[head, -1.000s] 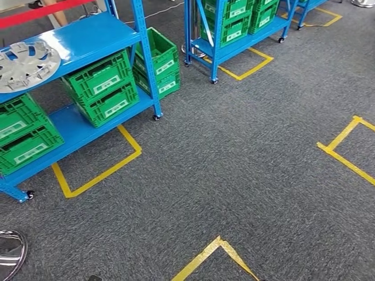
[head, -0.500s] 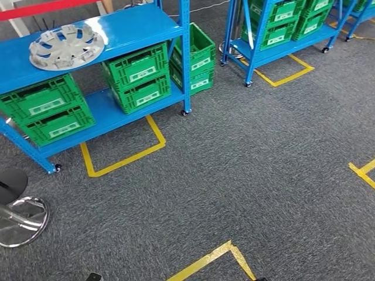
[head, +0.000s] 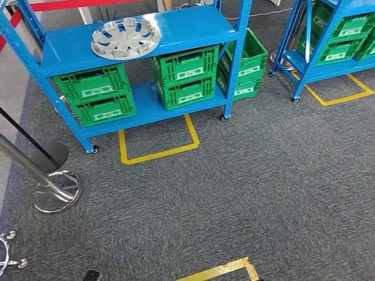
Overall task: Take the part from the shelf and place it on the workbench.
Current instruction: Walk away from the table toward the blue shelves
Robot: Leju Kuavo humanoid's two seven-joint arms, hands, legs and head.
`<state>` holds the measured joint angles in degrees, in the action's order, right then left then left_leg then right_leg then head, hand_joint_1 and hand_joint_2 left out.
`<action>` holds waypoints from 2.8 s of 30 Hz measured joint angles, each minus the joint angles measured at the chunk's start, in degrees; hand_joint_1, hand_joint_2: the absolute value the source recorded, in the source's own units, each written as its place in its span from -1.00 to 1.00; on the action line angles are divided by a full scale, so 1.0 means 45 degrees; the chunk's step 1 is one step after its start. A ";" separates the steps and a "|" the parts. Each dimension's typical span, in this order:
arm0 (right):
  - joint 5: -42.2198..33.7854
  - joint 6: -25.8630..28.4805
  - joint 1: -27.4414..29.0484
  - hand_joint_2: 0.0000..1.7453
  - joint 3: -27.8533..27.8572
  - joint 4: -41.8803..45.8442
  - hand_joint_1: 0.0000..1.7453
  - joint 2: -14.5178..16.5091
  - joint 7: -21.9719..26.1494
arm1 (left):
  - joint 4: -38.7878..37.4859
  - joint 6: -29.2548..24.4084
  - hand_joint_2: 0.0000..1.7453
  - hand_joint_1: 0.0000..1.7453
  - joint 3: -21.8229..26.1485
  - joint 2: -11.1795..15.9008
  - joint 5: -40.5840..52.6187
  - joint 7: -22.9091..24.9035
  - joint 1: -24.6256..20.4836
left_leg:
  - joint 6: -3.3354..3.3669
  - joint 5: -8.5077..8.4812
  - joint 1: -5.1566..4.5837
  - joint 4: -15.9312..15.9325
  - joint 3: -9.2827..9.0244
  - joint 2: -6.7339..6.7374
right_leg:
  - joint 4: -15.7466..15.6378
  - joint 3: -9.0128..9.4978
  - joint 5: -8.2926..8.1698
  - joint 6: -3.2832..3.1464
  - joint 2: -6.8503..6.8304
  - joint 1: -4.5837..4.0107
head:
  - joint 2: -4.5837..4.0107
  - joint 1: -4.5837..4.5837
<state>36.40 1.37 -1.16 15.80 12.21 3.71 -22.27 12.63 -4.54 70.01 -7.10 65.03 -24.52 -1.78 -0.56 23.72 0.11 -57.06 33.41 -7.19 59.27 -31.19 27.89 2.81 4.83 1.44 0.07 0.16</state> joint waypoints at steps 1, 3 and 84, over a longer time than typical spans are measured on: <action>-0.0002 0.0030 -0.0005 -1.00 0.0000 0.0001 -1.00 0.0017 0.0035 | 0.0000 -0.0002 -1.00 -1.00 0.0002 -0.0024 0.0027 0.0046 0.0022 | -0.0087 -0.0054 0.0029 0.0026 0.0052 -0.0140 | 0.0007 0.0010 -0.0028 -0.0090 -0.0136 -0.0012 | 0.0000 -0.0006; -0.0004 0.0101 -0.0026 -1.00 0.0005 0.0005 -1.00 0.0067 -0.0024 | 0.0009 -0.0010 -1.00 -1.00 0.0006 -0.0095 0.0081 0.0163 0.0068 | -0.0226 0.0017 0.0040 -0.0086 0.0166 0.0048 | -0.0040 0.0023 -0.0102 -0.0277 -0.0444 -0.0016 | 0.0000 -0.0040; -0.0087 0.0074 -0.0071 -1.00 0.0526 -0.0012 -1.00 0.0302 -0.0241 | 0.0166 -0.0163 -1.00 -1.00 0.0368 -0.0186 0.0611 0.0573 -0.0063 | -0.0319 0.1579 0.0107 -0.3025 0.1163 0.1457 | -0.0107 0.0481 0.0346 -0.0527 -0.1073 -0.0051 | 0.0000 -0.0189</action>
<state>36.01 1.71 -1.48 18.17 12.15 5.07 -23.36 13.38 -5.27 71.66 -7.94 67.78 -21.94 -2.07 -1.99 30.82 0.60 -70.67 38.65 -0.63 58.79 -29.03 29.45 0.43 0.00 1.21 0.07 -0.69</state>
